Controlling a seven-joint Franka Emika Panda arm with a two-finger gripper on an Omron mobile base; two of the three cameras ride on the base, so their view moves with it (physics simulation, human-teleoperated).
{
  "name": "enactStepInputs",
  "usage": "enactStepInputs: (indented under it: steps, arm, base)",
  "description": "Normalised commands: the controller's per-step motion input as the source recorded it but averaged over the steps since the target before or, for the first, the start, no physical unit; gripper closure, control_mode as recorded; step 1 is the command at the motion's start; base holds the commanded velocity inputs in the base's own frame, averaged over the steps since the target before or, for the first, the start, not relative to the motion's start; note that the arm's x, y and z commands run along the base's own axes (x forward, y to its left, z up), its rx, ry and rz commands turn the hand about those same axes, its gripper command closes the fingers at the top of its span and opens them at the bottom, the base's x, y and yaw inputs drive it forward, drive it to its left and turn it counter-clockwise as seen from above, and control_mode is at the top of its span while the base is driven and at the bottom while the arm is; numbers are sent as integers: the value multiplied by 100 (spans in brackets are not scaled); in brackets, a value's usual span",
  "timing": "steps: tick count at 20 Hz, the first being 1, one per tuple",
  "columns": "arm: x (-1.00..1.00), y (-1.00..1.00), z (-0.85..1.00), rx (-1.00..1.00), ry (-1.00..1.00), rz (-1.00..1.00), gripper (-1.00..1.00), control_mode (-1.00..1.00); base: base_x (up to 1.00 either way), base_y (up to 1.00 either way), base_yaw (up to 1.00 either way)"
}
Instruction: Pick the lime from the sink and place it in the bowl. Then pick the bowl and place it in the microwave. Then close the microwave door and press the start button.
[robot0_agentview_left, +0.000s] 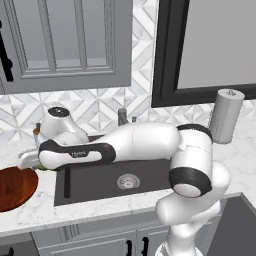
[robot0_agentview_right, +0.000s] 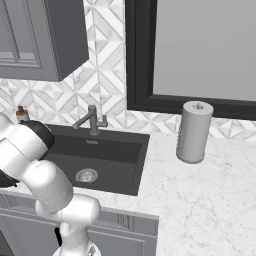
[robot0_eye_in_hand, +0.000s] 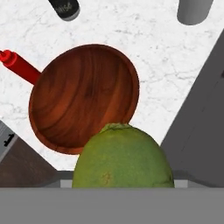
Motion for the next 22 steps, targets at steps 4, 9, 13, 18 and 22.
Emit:
enactStepInputs:
  steps: [4, 9, 13, 18, 22]
  arm:
    - [10, 63, -39, -7, 1, -3, 100, -100]
    - [14, 62, -14, -10, 4, -6, 100, -100]
    - [3, 53, 1, -12, 14, -6, 100, -100]
    - [0, 42, 43, -7, 7, 0, 100, -100]
    - [6, 35, 8, -11, 12, -5, 100, -100]
  base:
    - [0, 0, 0]
    - [0, 0, 0]
    - [0, 0, 0]
    - [0, 0, 0]
    - [0, 0, 0]
